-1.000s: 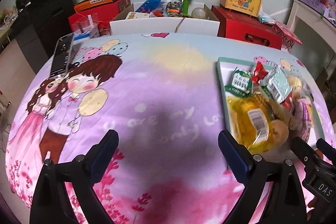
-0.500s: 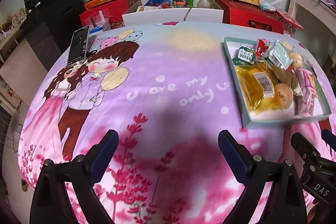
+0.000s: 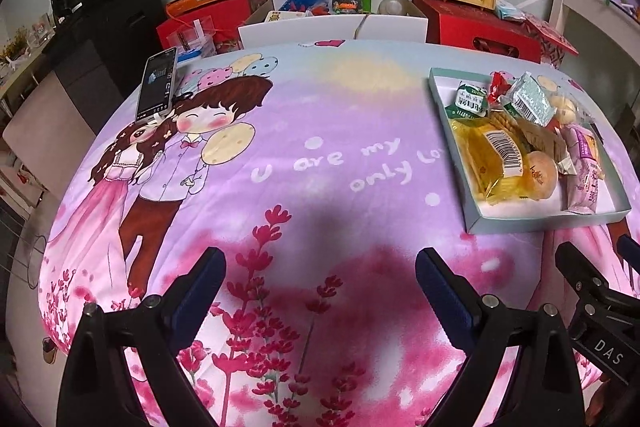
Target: Organize snacks
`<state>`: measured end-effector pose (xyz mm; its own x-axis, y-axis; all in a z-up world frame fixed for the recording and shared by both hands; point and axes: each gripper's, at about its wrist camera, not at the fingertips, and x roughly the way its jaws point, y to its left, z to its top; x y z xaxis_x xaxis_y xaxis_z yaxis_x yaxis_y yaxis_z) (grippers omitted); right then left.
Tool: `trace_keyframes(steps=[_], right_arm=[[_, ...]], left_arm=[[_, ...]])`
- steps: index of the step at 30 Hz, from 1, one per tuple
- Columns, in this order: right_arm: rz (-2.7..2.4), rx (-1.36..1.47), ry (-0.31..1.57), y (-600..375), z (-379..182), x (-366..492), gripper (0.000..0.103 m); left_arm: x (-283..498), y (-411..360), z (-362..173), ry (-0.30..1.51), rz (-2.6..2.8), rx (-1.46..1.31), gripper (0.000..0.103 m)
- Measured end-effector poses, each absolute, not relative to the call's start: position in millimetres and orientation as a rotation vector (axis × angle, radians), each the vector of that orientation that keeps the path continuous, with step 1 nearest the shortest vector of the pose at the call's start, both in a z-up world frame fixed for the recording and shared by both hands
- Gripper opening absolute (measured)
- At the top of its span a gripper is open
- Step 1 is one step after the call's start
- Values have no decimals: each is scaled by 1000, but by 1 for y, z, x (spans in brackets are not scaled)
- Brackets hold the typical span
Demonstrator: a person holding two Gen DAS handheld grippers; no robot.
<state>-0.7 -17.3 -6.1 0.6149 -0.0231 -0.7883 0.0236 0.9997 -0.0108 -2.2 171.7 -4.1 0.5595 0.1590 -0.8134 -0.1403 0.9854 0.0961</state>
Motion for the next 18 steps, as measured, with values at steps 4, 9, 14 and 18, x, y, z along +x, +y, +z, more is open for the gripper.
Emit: trace_keyframes(steps=[4,9,14,18], right_arm=[[-37,8,923,-19,-10,2,103],[-34,6,929,-19,-12,6,103],[-40,4,947,-19,-16,10,103],[-38,7,941,-19,-16,10,103]], left_arm=[[1,172,-8,985,180,26,96],[4,171,-13,1016,179,38,96],[8,167,-17,1037,192,78,96],[10,164,-19,1047,186,94,96]])
